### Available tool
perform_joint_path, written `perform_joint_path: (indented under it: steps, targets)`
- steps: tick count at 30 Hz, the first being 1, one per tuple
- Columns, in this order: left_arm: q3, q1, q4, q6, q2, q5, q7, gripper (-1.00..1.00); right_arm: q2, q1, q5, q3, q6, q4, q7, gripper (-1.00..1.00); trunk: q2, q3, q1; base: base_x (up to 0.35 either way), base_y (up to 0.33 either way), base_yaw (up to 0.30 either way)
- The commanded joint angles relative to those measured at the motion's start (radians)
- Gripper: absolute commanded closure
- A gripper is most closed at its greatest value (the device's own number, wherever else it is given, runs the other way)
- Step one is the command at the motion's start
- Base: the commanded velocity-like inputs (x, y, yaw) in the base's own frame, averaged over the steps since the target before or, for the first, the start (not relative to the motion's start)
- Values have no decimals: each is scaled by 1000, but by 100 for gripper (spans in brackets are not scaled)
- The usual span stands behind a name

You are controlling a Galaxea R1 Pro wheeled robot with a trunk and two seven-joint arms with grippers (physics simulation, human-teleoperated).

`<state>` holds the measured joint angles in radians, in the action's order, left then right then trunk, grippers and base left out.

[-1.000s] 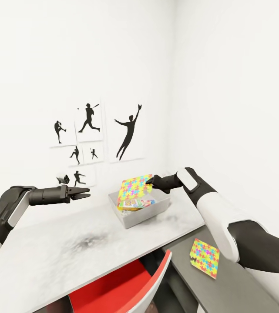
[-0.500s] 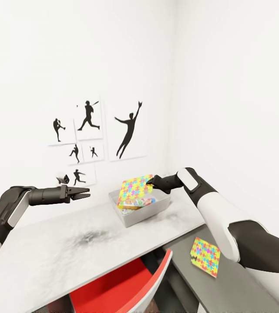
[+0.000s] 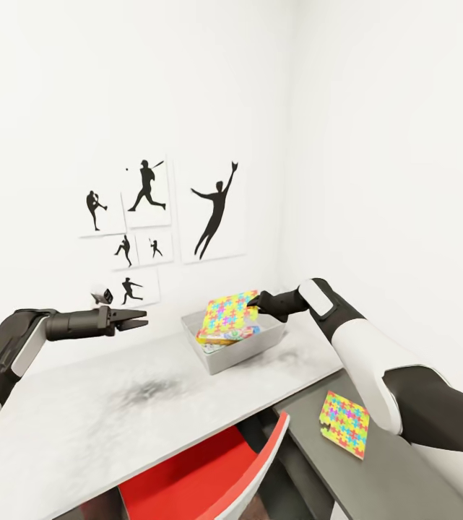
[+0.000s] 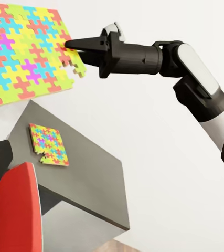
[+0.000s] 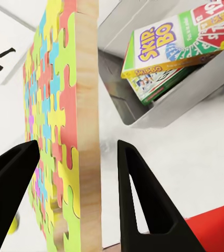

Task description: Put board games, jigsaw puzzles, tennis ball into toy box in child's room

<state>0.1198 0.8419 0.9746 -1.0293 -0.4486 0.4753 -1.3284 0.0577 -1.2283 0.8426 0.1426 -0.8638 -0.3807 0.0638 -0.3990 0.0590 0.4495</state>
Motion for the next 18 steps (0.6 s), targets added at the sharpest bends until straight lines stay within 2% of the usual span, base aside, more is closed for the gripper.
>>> perform_joint_path:
  steps: [1, 10, 18]
  targets:
    - [0, 0, 0, -8, -1, 3, -2, -100, -1, 0, 10, 6, -1, -1, 7, 100, -1, -2, 0, 49, 33, 0]
    - [-6, 0, 0, -9, -1, 3, -3, -100, -1, 0, 10, 7, 1, -1, 7, 100, -1, -17, 0, 23, 47, 0]
    - [-6, 1, 0, -9, -2, 3, -3, -100, -12, 0, 8, 7, 2, -1, 7, 100, -1, -30, 0, 103, 15, 0]
